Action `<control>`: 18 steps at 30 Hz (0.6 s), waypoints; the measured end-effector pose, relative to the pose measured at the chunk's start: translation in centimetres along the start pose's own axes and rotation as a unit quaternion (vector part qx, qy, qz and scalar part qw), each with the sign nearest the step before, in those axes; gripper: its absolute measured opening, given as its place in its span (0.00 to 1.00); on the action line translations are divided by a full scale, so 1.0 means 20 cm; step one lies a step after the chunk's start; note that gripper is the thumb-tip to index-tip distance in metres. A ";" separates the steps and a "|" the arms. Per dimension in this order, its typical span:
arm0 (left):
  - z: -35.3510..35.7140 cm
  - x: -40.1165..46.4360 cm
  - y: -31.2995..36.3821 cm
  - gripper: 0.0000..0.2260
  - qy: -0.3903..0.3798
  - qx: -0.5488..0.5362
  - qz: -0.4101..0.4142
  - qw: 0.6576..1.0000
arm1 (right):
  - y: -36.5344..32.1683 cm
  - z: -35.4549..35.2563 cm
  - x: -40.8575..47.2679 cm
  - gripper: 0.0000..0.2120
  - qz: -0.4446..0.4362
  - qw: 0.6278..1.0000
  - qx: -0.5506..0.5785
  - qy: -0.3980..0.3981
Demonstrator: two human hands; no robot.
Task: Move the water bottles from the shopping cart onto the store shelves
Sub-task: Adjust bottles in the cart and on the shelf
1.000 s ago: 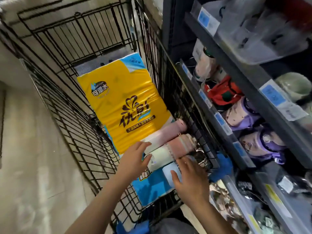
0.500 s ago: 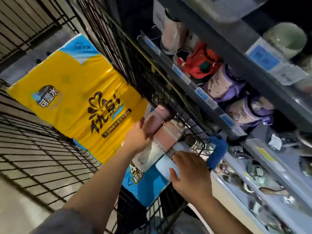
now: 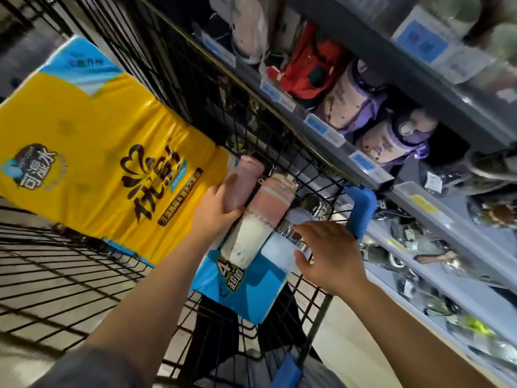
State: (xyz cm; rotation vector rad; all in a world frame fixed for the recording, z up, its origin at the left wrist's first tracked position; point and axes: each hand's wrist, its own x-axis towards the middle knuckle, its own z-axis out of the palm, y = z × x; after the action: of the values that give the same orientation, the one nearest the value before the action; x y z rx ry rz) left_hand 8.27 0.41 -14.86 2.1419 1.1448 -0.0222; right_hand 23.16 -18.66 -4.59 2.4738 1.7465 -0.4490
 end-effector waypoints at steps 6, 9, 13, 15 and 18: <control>-0.11 -0.18 -0.19 0.31 0.084 0.079 0.039 0.993 | 0.01 0.03 0.00 0.26 0.005 0.998 -0.054 -0.018; -0.17 -0.24 -0.32 0.33 0.120 0.106 -0.017 0.987 | -0.04 0.04 0.04 0.29 0.018 0.998 -0.056 -0.020; -0.14 -0.26 -0.35 0.35 0.126 0.142 -0.032 0.981 | -0.21 0.05 0.21 0.32 0.148 0.981 0.109 -0.060; -0.11 -0.26 -0.34 0.34 0.131 0.141 -0.030 0.981 | -0.28 0.09 0.31 0.36 0.206 0.959 0.191 -0.032; -0.09 -0.27 -0.34 0.35 0.149 0.133 -0.026 0.980 | -0.34 0.18 0.43 0.43 0.281 0.935 0.213 -0.043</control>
State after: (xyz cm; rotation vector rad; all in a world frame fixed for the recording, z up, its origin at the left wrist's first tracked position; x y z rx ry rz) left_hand -0.65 0.09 -15.61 2.4069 1.4387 0.1327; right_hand 18.84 -9.32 -9.73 3.0150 0.8982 -0.9261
